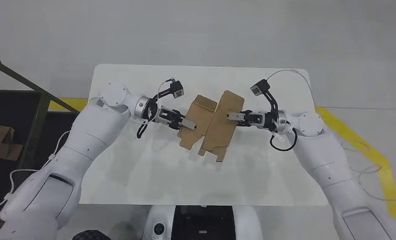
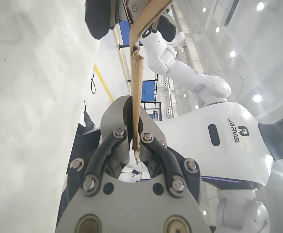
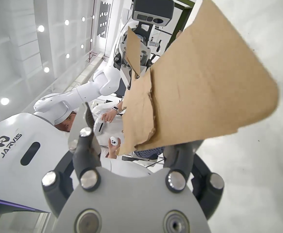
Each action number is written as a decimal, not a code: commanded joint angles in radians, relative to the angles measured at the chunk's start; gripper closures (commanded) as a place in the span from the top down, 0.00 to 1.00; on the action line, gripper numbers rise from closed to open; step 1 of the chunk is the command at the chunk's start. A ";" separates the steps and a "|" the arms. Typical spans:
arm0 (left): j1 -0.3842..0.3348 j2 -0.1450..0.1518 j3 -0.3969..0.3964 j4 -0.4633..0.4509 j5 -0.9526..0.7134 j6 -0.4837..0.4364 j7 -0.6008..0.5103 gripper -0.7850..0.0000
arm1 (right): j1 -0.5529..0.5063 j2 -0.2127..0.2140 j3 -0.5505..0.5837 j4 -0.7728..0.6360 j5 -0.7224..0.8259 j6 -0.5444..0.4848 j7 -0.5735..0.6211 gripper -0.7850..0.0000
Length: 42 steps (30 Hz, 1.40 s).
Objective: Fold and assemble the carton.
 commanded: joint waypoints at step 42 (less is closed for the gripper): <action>0.068 -0.054 -0.003 0.113 -0.108 -0.363 0.469 1.00 | -0.358 0.025 0.163 -0.386 -0.199 0.231 -0.703 0.00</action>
